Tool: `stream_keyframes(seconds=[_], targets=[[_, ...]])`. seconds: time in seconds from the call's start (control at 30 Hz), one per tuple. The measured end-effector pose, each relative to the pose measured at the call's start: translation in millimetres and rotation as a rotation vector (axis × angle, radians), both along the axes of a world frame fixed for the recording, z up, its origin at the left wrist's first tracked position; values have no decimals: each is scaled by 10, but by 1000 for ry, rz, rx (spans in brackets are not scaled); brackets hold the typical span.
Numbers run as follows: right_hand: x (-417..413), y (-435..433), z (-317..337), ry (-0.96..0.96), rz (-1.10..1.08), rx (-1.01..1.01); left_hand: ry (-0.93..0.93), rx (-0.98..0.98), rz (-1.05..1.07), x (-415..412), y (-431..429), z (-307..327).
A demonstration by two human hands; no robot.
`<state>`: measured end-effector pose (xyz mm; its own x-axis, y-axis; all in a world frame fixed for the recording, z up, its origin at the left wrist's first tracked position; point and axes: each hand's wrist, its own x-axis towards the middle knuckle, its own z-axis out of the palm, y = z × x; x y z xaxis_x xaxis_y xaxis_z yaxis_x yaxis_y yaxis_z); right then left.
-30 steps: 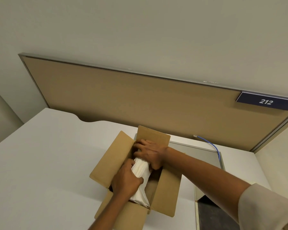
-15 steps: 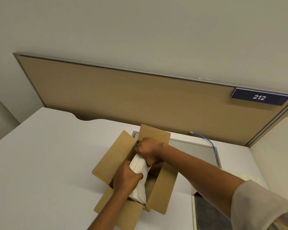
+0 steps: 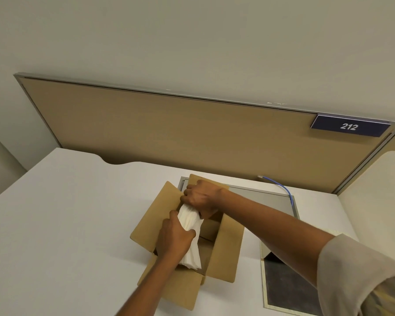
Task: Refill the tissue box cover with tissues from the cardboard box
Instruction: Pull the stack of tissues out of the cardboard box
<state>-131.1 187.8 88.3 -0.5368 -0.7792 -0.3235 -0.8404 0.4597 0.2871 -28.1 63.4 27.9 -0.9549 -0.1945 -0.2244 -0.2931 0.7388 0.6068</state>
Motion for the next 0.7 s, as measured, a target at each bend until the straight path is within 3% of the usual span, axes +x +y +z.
stream_keyframes(seconds=[0.2, 0.47, 0.6, 0.7], targets=[[62, 151, 342, -23, -67, -118, 71, -19, -66, -11, -76, 279], [433, 839, 811, -373, -482, -473, 70, 121, -355, 110, -45, 683], [804, 1294, 782, -412, -612, -603, 69, 189, -522, 237, 190, 821], [1088, 1631, 679, -450, -751, -665, 90, 106, -625, 363, 442, 837]])
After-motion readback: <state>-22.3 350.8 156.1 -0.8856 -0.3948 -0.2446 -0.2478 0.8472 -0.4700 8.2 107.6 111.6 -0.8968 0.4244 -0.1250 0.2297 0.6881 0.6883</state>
